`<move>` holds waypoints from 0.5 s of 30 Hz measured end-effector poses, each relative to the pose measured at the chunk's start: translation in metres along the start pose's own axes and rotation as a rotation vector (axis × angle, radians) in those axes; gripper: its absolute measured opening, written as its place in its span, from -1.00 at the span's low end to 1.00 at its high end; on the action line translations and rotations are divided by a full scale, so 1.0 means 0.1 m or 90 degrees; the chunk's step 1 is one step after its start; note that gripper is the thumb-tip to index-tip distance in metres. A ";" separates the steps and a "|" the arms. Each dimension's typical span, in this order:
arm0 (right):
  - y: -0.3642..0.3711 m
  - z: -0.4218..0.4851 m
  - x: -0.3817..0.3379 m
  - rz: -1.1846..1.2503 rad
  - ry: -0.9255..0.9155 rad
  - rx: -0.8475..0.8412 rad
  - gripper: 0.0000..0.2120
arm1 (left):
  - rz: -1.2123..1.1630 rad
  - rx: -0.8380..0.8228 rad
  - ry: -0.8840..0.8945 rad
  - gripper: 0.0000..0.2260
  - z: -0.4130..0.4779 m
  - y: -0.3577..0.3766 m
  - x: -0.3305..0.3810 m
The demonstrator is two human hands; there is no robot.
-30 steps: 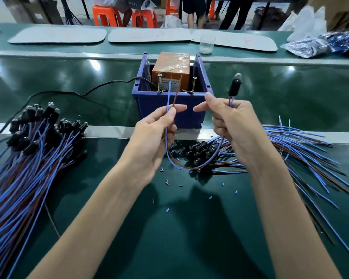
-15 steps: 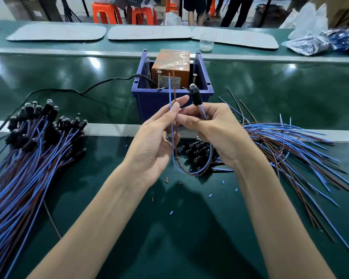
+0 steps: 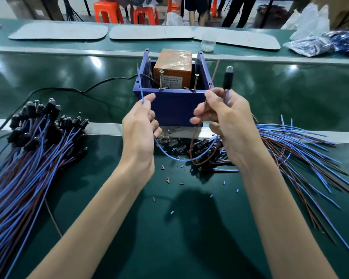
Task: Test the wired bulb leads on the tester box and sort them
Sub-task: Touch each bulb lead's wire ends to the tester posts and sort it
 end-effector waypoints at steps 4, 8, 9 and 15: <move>-0.09 0.07 0.00 0.027 -0.051 0.097 -0.90 | 0.027 -0.009 0.030 -0.68 0.00 0.02 -0.05; -0.15 0.10 0.01 0.052 -0.048 0.149 -0.85 | 0.077 0.010 0.060 -0.59 0.04 -0.04 -0.10; -0.16 0.11 0.02 0.052 -0.045 0.157 -0.82 | 0.088 0.009 0.071 -0.60 0.06 -0.06 -0.10; -0.21 0.14 0.07 0.035 -0.024 0.174 -0.79 | 0.167 0.019 0.118 -0.68 0.12 -0.14 -0.09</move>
Point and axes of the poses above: each hand's wrist, its own z-axis towards the middle knuckle, its own y-axis out of the palm, x = y × z, the point moved 2 cm from there along z, towards the middle knuckle, and after that the axes turned 5 degrees about z, right-handed, at the moved point
